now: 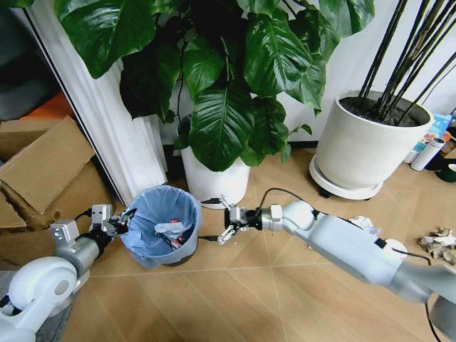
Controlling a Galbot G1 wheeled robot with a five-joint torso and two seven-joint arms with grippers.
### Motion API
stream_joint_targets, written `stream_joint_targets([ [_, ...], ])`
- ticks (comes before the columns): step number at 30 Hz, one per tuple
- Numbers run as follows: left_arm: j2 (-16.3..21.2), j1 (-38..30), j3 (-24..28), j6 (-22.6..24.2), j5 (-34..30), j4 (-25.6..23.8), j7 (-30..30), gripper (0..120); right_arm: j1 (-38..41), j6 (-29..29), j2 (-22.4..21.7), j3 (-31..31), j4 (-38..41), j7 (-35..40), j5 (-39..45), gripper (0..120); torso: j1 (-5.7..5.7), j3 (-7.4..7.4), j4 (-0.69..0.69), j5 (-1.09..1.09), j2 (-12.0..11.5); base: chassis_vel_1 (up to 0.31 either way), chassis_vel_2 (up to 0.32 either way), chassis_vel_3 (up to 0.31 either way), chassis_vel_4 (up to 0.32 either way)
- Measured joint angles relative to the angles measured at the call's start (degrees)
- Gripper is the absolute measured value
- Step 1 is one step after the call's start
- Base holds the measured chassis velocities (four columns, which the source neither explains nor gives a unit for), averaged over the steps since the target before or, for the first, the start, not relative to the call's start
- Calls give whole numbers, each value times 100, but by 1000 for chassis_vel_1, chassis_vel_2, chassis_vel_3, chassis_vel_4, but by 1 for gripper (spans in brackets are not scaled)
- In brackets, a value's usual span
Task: Pick up the trash bin and place the garbage on the floor into it.
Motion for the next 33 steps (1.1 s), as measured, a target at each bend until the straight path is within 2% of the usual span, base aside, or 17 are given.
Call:
stream_joint_targets([
  [4, -23, 23, 39, 2, 36, -6, 0, 0, -392, -6, -138, 435, -123, 190, -43, 100, 0, 0, 0, 1, 0, 0, 0, 0, 0],
  [5, -47, 27, 87, 5, 73, -11, -1, 0, -969, -139, -310, 1056, -246, 585, -70, 100, 0, 0, -1, 0, 0, 0, 0, 0, 0],
  [7, -61, 16, 138, 7, 98, -11, -7, 0, -1683, -354, -389, 1815, -317, 1132, -104, 100, 0, 0, 0, 1, 0, 0, 0, 0, 0],
  [8, -61, 16, 138, 7, 98, -11, -7, 0, -1683, -354, -389, 1815, -317, 1132, -104, 100, 0, 0, 0, 1, 0, 0, 0, 0, 0],
  [12, -64, -16, 204, 14, 119, -12, -17, 0, -2922, -779, -320, 3152, -358, 2209, -118, 100, 0, -1, -4, 2, 0, 0, 0, 0, 0],
  [13, -64, -16, 204, 14, 119, -12, -17, 0, -2922, -779, -320, 3152, -358, 2209, -118, 100, 0, -1, -4, 2, 0, 0, 0, 0, 0],
  [16, -47, -19, 205, 16, 120, -12, -17, 0, -3367, -1103, -148, 3809, -352, 2877, -94, 100, -1, 0, -2, 3, 0, 0, 0, 0, 0],
  [18, -47, -19, 205, 16, 120, -12, -17, 0, -3367, -1103, -148, 3809, -352, 2877, -94, 100, -1, 0, -2, 3, 0, 0, 0, 0, 0],
  [19, -38, -17, 191, 16, 120, -11, -17, 0, -3522, -1276, -38, 4069, -349, 3237, -69, 100, -1, 0, 0, 1, 0, 0, 0, 0, 0],
  [20, 4, 13, 107, 16, 109, -13, -6, 0, -3793, -1765, 200, 4429, -389, 4300, 71, 100, 0, 0, 0, 1, 0, 0, 0, 0, 0],
  [24, 44, 61, 20, 16, 81, -42, 5, 0, -3850, -2212, 386, 4483, -538, 5146, 437, 100, 0, 0, 0, 0, 0, 0, 0, 0, 0],
  [33, 108, 151, -130, 14, 50, -63, 15, 0, -3582, -2709, 605, 4311, -1125, 5576, 1386, 100, 0, 0, 0, -1, 0, 0, 0, 0, 0],
])
